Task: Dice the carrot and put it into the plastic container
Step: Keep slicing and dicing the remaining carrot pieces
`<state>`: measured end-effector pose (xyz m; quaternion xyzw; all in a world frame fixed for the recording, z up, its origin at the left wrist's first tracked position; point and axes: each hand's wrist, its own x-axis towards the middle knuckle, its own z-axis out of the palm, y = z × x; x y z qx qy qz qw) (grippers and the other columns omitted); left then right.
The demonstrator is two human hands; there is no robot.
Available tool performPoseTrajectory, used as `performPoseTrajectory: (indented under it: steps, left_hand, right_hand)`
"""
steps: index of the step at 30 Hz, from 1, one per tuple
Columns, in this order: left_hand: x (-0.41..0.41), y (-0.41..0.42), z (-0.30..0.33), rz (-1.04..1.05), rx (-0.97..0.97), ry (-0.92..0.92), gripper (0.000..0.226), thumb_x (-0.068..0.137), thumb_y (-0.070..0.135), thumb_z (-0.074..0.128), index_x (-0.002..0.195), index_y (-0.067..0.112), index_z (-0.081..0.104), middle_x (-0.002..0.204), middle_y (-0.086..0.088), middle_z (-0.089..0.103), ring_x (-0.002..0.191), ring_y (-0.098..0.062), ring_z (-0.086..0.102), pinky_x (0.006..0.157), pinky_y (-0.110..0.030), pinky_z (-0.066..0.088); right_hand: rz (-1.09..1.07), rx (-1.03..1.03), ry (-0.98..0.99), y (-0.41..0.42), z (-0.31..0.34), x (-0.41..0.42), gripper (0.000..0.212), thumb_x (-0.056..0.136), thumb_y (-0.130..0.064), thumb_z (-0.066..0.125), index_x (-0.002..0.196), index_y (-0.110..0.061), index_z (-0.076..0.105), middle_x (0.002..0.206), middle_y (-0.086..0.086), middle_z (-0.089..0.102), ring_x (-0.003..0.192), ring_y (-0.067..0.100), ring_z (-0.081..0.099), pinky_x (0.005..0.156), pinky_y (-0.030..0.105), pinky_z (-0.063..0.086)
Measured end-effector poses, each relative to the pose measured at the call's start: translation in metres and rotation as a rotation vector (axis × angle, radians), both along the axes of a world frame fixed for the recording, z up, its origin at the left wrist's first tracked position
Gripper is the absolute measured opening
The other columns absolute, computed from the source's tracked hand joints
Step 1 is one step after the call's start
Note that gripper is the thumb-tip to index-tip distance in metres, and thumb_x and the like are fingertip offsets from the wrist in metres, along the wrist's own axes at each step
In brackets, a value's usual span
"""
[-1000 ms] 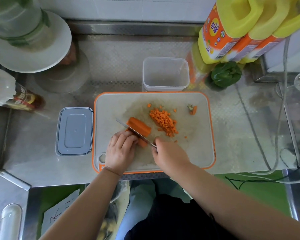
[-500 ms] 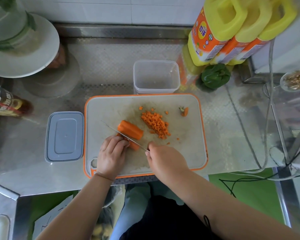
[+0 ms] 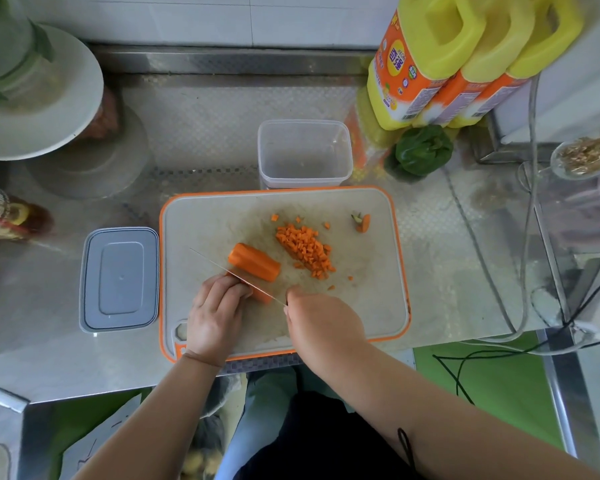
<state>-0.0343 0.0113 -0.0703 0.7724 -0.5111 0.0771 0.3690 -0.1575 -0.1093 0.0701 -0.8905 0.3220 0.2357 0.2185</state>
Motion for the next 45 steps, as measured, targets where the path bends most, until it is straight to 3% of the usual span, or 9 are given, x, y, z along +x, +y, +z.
performPoseTrajectory:
  steps: [3, 6, 9, 16, 21, 25, 33, 37, 45]
  left_hand:
    - [0.000, 0.000, 0.001, 0.007, 0.000, -0.006, 0.020, 0.087, -0.005, 0.056, 0.098, 0.012, 0.058, 0.099, -0.008, 0.059, 0.094, -0.031, 0.055, 0.097, -0.026, 0.040]
    - [0.000, 0.000, 0.001, -0.004, 0.001, -0.009, 0.018, 0.089, -0.004, 0.054, 0.099, 0.011, 0.059, 0.101, -0.007, 0.057, 0.093, -0.031, 0.055, 0.095, -0.028, 0.041]
    - [0.001, 0.000, 0.001, -0.010, 0.002, -0.011, 0.023, 0.085, -0.008, 0.059, 0.099, 0.011, 0.059, 0.102, -0.006, 0.056, 0.094, -0.031, 0.056, 0.093, -0.032, 0.044]
    - [0.001, 0.000, 0.002, -0.017, 0.020, -0.002, 0.034, 0.078, -0.014, 0.064, 0.100, 0.012, 0.059, 0.104, -0.005, 0.055, 0.095, -0.031, 0.056, 0.092, -0.034, 0.046]
    - [0.000, -0.001, 0.003, -0.016, 0.029, 0.003, 0.035, 0.077, -0.013, 0.065, 0.100, 0.012, 0.058, 0.104, -0.004, 0.055, 0.094, -0.031, 0.055, 0.089, -0.037, 0.048]
    - [0.000, -0.002, 0.003, -0.016, 0.032, -0.009, 0.032, 0.078, -0.012, 0.064, 0.100, 0.012, 0.058, 0.101, -0.007, 0.057, 0.095, -0.032, 0.055, 0.088, -0.038, 0.048]
    - [-0.001, -0.001, 0.003, 0.001, 0.052, -0.024, 0.018, 0.093, -0.003, 0.048, 0.100, 0.011, 0.057, 0.099, -0.010, 0.058, 0.094, -0.032, 0.055, 0.087, -0.037, 0.048]
    - [-0.001, 0.000, 0.005, -0.007, 0.049, -0.017, 0.022, 0.102, 0.006, 0.036, 0.100, 0.010, 0.058, 0.100, -0.009, 0.056, 0.095, -0.031, 0.055, 0.088, -0.037, 0.048]
    - [-0.001, 0.000, 0.000, 0.006, 0.060, -0.025, 0.017, 0.097, 0.002, 0.044, 0.099, 0.006, 0.060, 0.099, -0.012, 0.057, 0.095, -0.032, 0.053, 0.090, -0.037, 0.046]
  right_hand:
    - [0.014, 0.011, 0.033, 0.000, 0.006, 0.006, 0.026, 0.087, 0.005, 0.050, 0.110, -0.007, 0.048, 0.063, -0.001, 0.031, 0.064, 0.024, 0.043, 0.044, 0.026, 0.021]
    - [-0.003, 0.034, 0.060, 0.000, 0.009, 0.013, 0.037, 0.081, 0.011, 0.050, 0.115, -0.005, 0.048, 0.064, 0.000, 0.031, 0.070, 0.026, 0.045, 0.054, 0.029, 0.034]
    - [-0.019, 0.049, 0.080, -0.001, 0.006, 0.018, 0.038, 0.082, 0.010, 0.050, 0.117, -0.005, 0.048, 0.064, 0.001, 0.031, 0.072, 0.026, 0.045, 0.062, 0.033, 0.038]
    - [-0.035, 0.080, 0.135, 0.000, 0.000, 0.023, 0.039, 0.082, 0.010, 0.053, 0.118, -0.004, 0.048, 0.078, 0.007, 0.047, 0.079, 0.030, 0.055, 0.063, 0.034, 0.040]
    - [-0.019, 0.084, 0.152, -0.003, -0.005, 0.033, 0.035, 0.087, 0.006, 0.051, 0.121, -0.002, 0.048, 0.106, 0.012, 0.062, 0.093, 0.031, 0.062, 0.065, 0.033, 0.041]
    - [-0.028, 0.085, 0.218, -0.004, -0.015, 0.045, 0.032, 0.089, 0.000, 0.052, 0.121, -0.003, 0.050, 0.113, 0.014, 0.061, 0.102, 0.032, 0.061, 0.080, 0.037, 0.050]
    - [-0.025, 0.056, 0.117, 0.000, -0.038, 0.031, 0.029, 0.090, 0.003, 0.049, 0.119, -0.002, 0.050, 0.103, 0.013, 0.063, 0.092, 0.031, 0.064, 0.068, 0.034, 0.046]
    - [-0.030, 0.069, 0.114, -0.001, -0.044, 0.024, 0.034, 0.090, 0.004, 0.050, 0.124, -0.002, 0.047, 0.104, 0.013, 0.064, 0.093, 0.032, 0.063, 0.068, 0.034, 0.045]
    - [-0.069, 0.051, 0.094, 0.003, -0.053, 0.033, 0.026, 0.089, 0.003, 0.052, 0.115, -0.004, 0.054, 0.102, 0.013, 0.064, 0.092, 0.033, 0.064, 0.074, 0.037, 0.052]
